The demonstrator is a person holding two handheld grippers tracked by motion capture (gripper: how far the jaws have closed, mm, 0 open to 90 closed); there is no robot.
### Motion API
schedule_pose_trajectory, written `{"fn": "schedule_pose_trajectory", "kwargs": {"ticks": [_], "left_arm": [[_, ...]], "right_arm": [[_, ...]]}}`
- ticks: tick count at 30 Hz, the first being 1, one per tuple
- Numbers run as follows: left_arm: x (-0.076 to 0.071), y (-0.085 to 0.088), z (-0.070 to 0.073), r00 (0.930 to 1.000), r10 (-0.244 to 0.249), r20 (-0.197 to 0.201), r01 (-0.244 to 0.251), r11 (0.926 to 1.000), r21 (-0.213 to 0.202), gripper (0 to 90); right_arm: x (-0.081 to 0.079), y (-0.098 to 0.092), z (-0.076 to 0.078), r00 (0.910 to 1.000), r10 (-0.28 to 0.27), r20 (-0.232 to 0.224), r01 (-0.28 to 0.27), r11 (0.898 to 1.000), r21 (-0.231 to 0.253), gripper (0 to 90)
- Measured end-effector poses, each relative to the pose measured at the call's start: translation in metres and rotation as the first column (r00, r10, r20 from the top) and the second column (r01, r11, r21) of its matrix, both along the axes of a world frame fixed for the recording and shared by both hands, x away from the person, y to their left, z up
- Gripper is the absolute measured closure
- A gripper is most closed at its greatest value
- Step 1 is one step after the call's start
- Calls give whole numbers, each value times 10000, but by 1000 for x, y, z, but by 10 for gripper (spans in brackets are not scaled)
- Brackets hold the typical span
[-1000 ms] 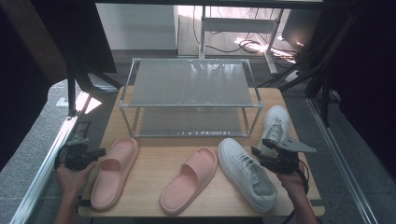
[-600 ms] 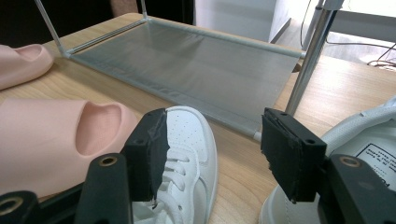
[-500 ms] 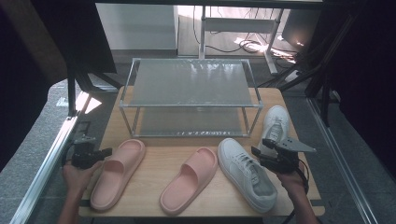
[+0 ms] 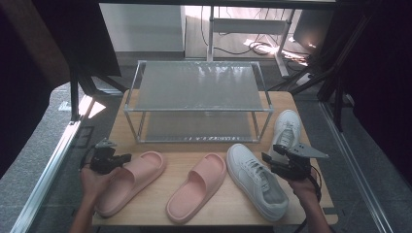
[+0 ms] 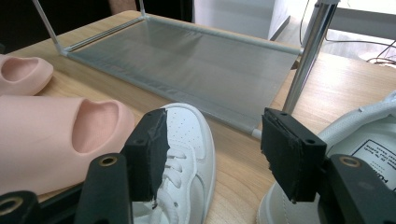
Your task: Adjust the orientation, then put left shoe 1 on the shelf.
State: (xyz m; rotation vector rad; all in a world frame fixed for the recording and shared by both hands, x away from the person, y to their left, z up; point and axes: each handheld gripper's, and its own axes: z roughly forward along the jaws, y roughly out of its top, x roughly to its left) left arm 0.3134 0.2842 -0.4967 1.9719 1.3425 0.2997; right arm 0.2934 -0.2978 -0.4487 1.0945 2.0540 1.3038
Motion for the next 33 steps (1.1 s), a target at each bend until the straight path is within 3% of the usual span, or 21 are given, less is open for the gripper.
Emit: {"fn": "schedule_pose_trajectory", "kwargs": {"ticks": [2, 3, 5, 6, 8, 11, 12, 14, 15, 17, 23, 33], "left_arm": [[-1, 2, 6, 9991, 201, 384, -197, 9998, -97, 827], [-5, 5, 14, 9964, 414, 742, -388, 9986, -357, 810], [-8, 7, 18, 9948, 469, 906, -432, 9982, -422, 754], [-15, 9, 25, 9919, 444, 1190, -403, 9985, -367, 722], [-19, 9, 28, 9899, 490, 1332, -459, 9986, -264, 674], [-38, 9, 39, 9812, 334, 1900, -316, 9994, -127, 513], [-38, 9, 39, 9812, 334, 1900, -316, 9994, -127, 478], [-54, 10, 43, 9772, 223, 2111, -210, 9997, -86, 426], [-54, 10, 43, 9772, 223, 2111, -210, 9997, -86, 415], [-69, 11, 42, 9789, 197, 2034, -170, 9997, -153, 409], [-95, 11, 41, 9839, 165, 1780, -143, 9998, -137, 408], [-113, 3, 24, 9938, 4, 1109, -34, 9996, 277, 457]], "right_arm": [[0, 0, 0, 10000, -11, 0, 11, 10000, 7, 422], [0, -1, 0, 10000, -19, 12, 19, 10000, 11, 422], [0, -2, 1, 10000, -50, 22, 50, 10000, 32, 417], [0, -2, 1, 10000, -68, 7, 68, 9998, 169, 416], [0, -3, 2, 10000, -73, -10, 73, 9994, 341, 413], [0, -5, 3, 9999, -108, 31, 106, 9976, 685, 408], [0, -5, 3, 9999, -108, 31, 106, 9976, 685, 408], [-1, -5, 3, 10000, -75, 65, 70, 9973, 726, 404], [-1, -5, 3, 10000, -75, 65, 70, 9973, 726, 404], [-2, -3, 4, 9999, 26, 111, -33, 9978, 663, 404], [-3, -1, 6, 9995, 122, 299, -138, 9984, 551, 403], [-5, 1, 8, 9990, 137, 433, -155, 9990, 420, 404]]}}
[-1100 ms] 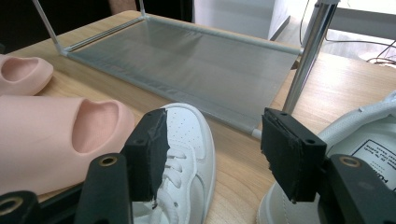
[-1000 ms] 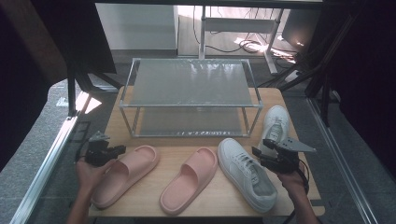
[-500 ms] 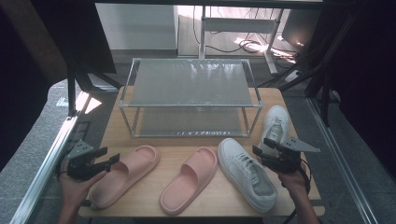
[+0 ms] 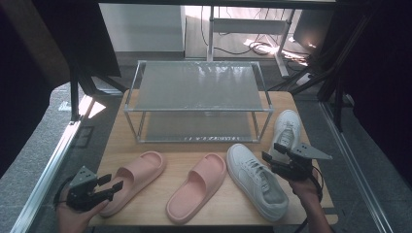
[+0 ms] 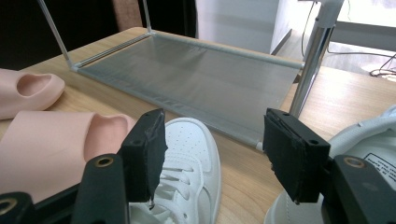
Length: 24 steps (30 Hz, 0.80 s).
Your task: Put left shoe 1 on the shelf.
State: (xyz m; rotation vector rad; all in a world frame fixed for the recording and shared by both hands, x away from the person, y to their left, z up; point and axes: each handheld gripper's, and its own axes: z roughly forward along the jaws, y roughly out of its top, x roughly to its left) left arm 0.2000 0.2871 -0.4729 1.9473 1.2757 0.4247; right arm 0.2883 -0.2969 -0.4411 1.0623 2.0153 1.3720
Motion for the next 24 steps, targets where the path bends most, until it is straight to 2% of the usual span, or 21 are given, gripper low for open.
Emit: {"fn": "schedule_pose_trajectory", "kwargs": {"ticks": [1, 7, 9, 12, 15, 16, 18, 19, 21, 23, 24], "left_arm": [[-1, -2, -5, 9999, -18, -156, 19, 10000, 22, 457], [3, -8, -17, 9989, -87, -457, 91, 9999, 88, 472], [7, -14, -21, 9978, -310, -581, 320, 9994, 156, 476], [19, -30, -24, 9964, -549, -643, 580, 9972, 471, 515], [26, -36, -26, 9951, -660, -738, 703, 9959, 572, 617], [31, -42, -28, 9918, -903, -908, 947, 9945, 446, 671], [32, -45, -29, 9903, -1010, -959, 1056, 9934, 442, 780], [33, -48, -30, 9895, -1065, -975, 1118, 9924, 506, 780], [35, -53, -29, 9908, -1020, -885, 1077, 9922, 622, 841], [40, -61, -23, 9944, -768, -722, 833, 9923, 916, 859], [42, -64, -21, 9957, -678, -625, 733, 9931, 915, 860]], "right_arm": [[0, 0, 0, 10000, 12, 0, -12, 10000, -19, 404], [2, -3, -1, 9999, -101, -55, 101, 9999, -12, 406], [2, -3, -1, 9999, -103, -47, 103, 9999, -19, 406], [1, -1, -1, 10000, -75, -34, 75, 10000, -40, 406], [1, -1, -1, 10000, -62, -34, 61, 10000, -46, 406], [1, -1, -1, 10000, -58, -43, 58, 10000, -54, 406], [1, -2, -1, 10000, -61, -53, 61, 10000, -47, 406], [1, -2, -1, 10000, -61, -53, 61, 10000, -47, 406], [1, -4, -1, 9999, -106, -72, 105, 9999, -15, 407], [1, -4, -1, 9999, -125, -35, 125, 9999, -21, 407], [1, -4, -1, 9999, -119, -34, 119, 9999, -9, 407]]}}
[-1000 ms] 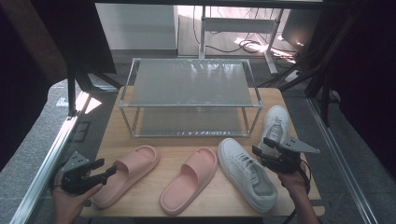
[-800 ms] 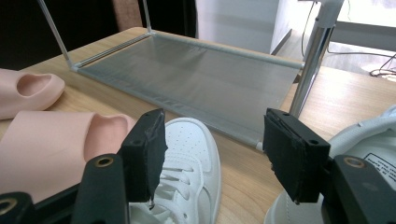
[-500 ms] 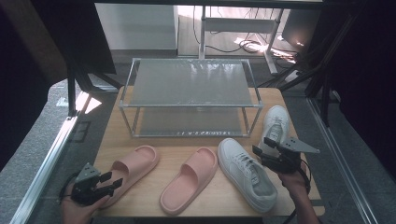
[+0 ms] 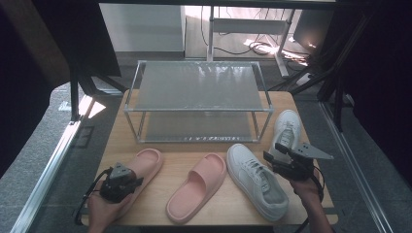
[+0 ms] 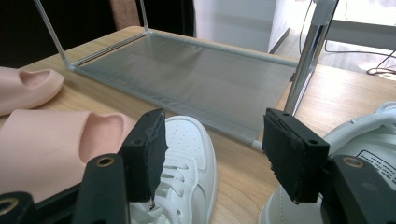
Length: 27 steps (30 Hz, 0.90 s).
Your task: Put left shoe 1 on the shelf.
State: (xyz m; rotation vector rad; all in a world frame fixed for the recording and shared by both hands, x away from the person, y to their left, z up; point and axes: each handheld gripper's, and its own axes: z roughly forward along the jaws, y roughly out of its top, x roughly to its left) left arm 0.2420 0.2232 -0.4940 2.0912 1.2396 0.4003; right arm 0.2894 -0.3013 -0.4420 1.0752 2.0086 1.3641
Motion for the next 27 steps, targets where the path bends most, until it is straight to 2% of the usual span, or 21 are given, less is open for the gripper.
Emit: {"fn": "schedule_pose_trajectory", "kwargs": {"ticks": [1, 2, 3, 4, 5, 6, 9, 12, 13, 27], "left_arm": [[0, 0, 0, 10000, 0, 0, 0, 10000, 0, 860], [6, -5, 4, 10000, 49, 87, -47, 9997, -252, 859], [6, -5, 4, 10000, 49, 87, -47, 9997, -252, 859], [9, -9, 5, 9998, 110, 190, -104, 9995, -285, 859], [15, -16, 8, 9986, 198, 486, -179, 9991, -387, 859], [15, -16, 8, 9986, 198, 486, -179, 9991, -387, 858], [27, -28, 9, 9960, 266, 856, -200, 9968, -775, 858], [33, -32, 9, 9951, 310, 940, -229, 9960, -868, 858], [36, -33, 9, 9953, 324, 918, -228, 9943, -1039, 858], [84, -59, 16, 9916, 382, 1233, -253, 9942, -1043, 859]], "right_arm": [[0, 0, 0, 10000, 0, 0, 0, 10000, 0, 407], [0, 0, 1, 10000, 0, 15, 0, 10000, 17, 407], [0, 0, 1, 10000, 0, 15, 0, 10000, 17, 407], [0, 0, 1, 10000, 7, 31, -7, 10000, 19, 407], [0, 0, 2, 10000, 13, 34, -13, 10000, 42, 407], [0, 0, 2, 10000, 13, 34, -13, 10000, 42, 407], [-1, -1, 2, 10000, 3, 45, -3, 10000, 56, 408], [-1, -2, 2, 10000, -8, 34, 8, 10000, 77, 408], [0, -3, 2, 10000, -25, 57, 24, 10000, 89, 408], [1, -1, 1, 10000, -13, -24, 13, 10000, 92, 410]]}}
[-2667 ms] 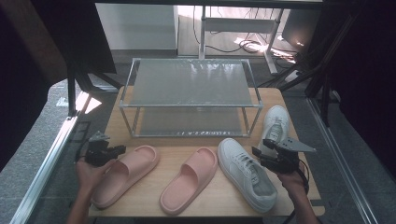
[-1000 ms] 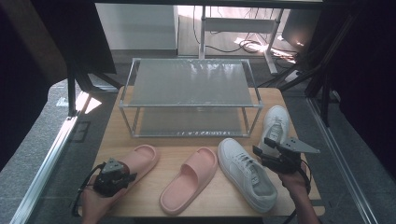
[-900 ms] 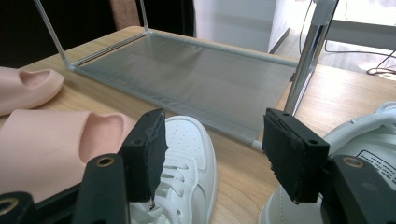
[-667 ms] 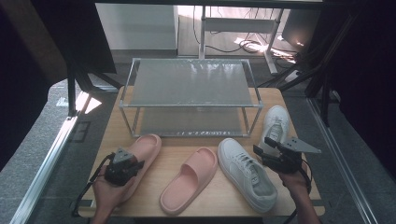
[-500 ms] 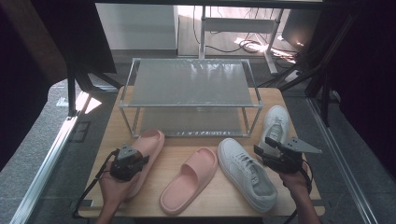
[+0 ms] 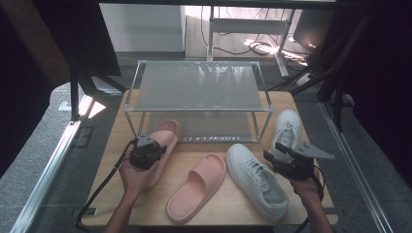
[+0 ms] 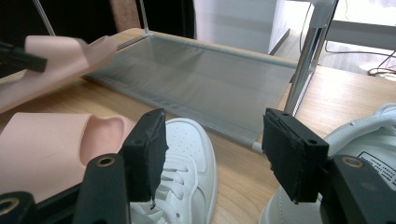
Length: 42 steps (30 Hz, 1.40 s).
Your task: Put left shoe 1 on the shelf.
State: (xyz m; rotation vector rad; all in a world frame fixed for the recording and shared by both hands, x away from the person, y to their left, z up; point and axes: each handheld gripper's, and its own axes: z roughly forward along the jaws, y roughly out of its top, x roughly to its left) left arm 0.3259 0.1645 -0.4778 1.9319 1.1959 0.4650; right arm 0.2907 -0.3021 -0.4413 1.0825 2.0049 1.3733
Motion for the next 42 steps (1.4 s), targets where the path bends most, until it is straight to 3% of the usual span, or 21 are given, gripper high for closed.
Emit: {"fn": "schedule_pose_trajectory", "kwargs": {"ticks": [15, 22, 23, 29, 31, 33, 34, 35, 39, 42], "left_arm": [[64, -47, -2, 9993, 73, 354, -91, 9987, 495, 858], [77, -58, -9, 9970, 352, 685, -396, 9972, 639, 854], [81, -60, -14, 9966, 550, 611, -576, 9974, 424, 854], [87, -64, -28, 9971, 531, 548, -554, 9976, 415, 837], [87, -65, -29, 9963, 575, 646, -608, 9969, 503, 771], [87, -65, -29, 9955, 659, 681, -690, 9966, 445, 642], [87, -65, -29, 9953, 682, 683, -711, 9966, 409, 642], [85, -65, -27, 9961, 589, 663, -619, 9971, 437, 536], [77, -65, -19, 9978, 284, 601, -306, 9989, 347, 394], [72, -64, -15, 9979, 99, 647, -115, 9997, 234, 372]], "right_arm": [[2, 1, -3, 9999, 18, -103, -18, 10000, -24, 411], [2, 1, -4, 9999, 11, -146, -12, 10000, -20, 411], [2, 2, -4, 9999, 14, -170, -15, 10000, -39, 411], [3, 3, -5, 9998, 30, -200, -32, 10000, -93, 411], [3, 3, -6, 9998, 26, -196, -28, 10000, -87, 411], [3, 3, -6, 9998, 30, -202, -32, 9999, -95, 411], [3, 3, -6, 9998, 30, -202, -32, 9999, -95, 411], [2, 2, -6, 9998, 25, -195, -27, 10000, -89, 411], [2, 2, -5, 9998, 2, -193, -4, 10000, -68, 411], [2, 2, -6, 9998, -4, -183, 2, 10000, -89, 410]]}}
